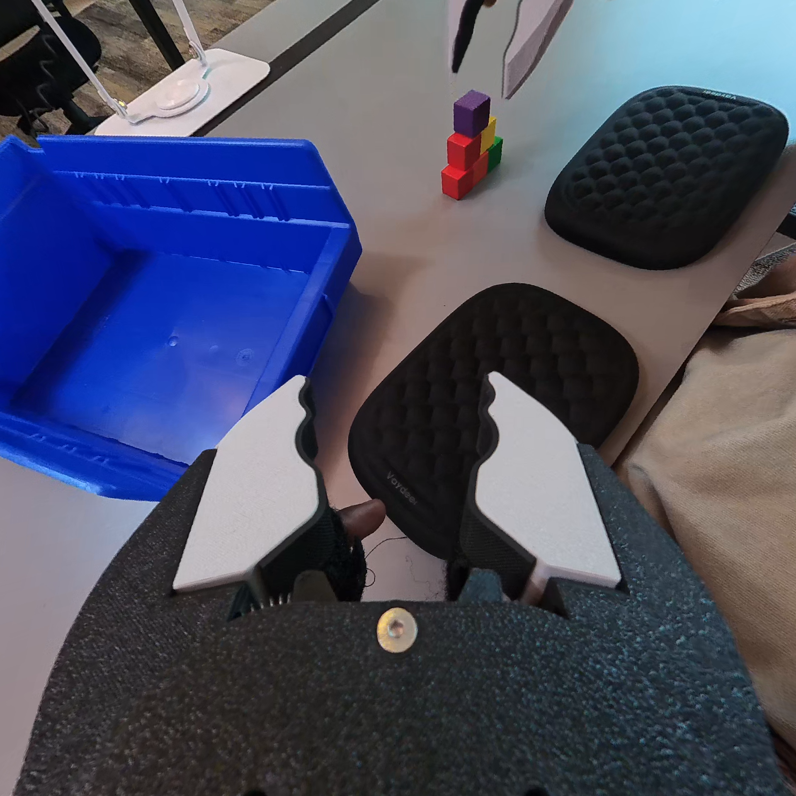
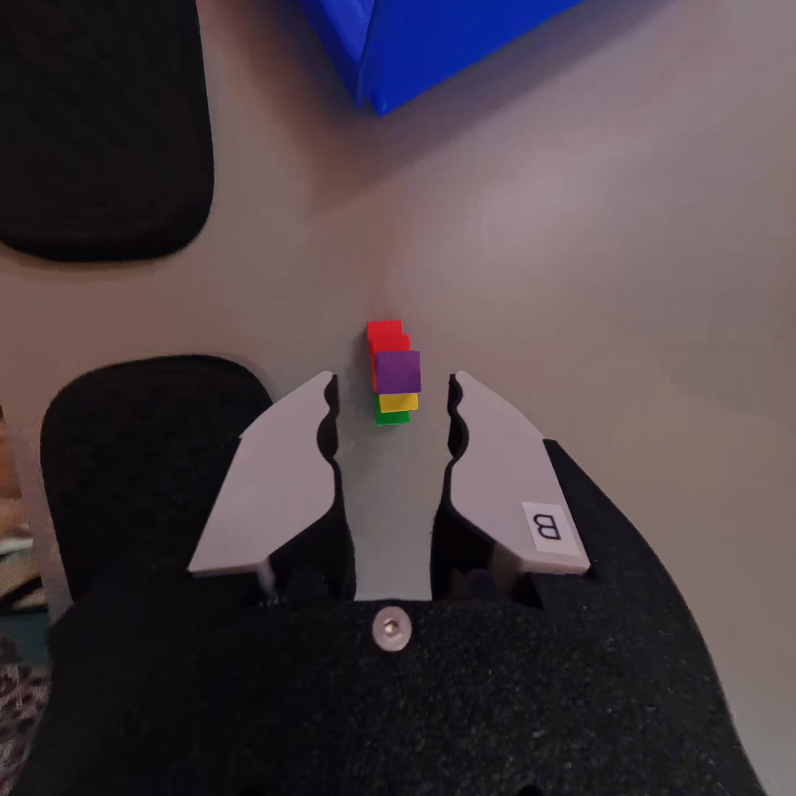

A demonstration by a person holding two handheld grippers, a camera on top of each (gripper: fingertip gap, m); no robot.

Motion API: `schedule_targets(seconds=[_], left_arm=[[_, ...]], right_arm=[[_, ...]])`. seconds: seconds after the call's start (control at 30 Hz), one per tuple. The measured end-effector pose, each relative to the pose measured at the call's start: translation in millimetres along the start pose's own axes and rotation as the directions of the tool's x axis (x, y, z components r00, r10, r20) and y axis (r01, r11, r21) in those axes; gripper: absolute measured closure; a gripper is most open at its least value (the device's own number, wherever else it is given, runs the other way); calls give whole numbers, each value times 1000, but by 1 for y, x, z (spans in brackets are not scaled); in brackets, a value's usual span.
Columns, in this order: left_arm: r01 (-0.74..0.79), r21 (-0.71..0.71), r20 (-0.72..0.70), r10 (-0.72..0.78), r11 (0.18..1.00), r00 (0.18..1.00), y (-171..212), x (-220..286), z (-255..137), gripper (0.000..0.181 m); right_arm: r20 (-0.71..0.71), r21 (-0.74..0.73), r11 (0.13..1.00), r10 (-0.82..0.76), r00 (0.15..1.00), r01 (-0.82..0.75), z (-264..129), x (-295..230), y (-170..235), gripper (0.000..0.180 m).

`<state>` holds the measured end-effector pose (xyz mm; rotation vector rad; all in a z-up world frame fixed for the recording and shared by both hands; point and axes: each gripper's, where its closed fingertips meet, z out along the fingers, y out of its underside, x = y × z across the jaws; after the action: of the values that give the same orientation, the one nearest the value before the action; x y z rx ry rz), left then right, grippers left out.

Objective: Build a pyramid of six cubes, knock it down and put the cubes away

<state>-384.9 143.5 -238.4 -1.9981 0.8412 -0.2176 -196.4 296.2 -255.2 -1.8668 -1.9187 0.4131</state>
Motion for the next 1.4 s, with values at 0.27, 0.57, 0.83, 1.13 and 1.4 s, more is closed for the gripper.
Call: schedule_targets(seconds=[0.27,0.57,0.83,1.13,1.4], left_arm=[[10,72,34,-12,997,999,-18,2,9,89],[92,294,14,-100,951,995,-71,26,21,35],[87,330,19,-99,940,995,-87,43,36,34],[134,376,20,-152,917,988,-97,46,41,34],[121,369,13,-135,921,991,-96,50,43,34]], right_arm=[[-189,276,954,170,967,-114,-19,-47,-6,95],[-379,493,839,445,811,-230,-38,-65,2,37],[-480,500,793,588,651,-348,-34,-70,35,31],[-447,659,673,710,543,-337,-65,-64,32,31],[-425,674,655,721,546,-340,-66,-65,30,31]])
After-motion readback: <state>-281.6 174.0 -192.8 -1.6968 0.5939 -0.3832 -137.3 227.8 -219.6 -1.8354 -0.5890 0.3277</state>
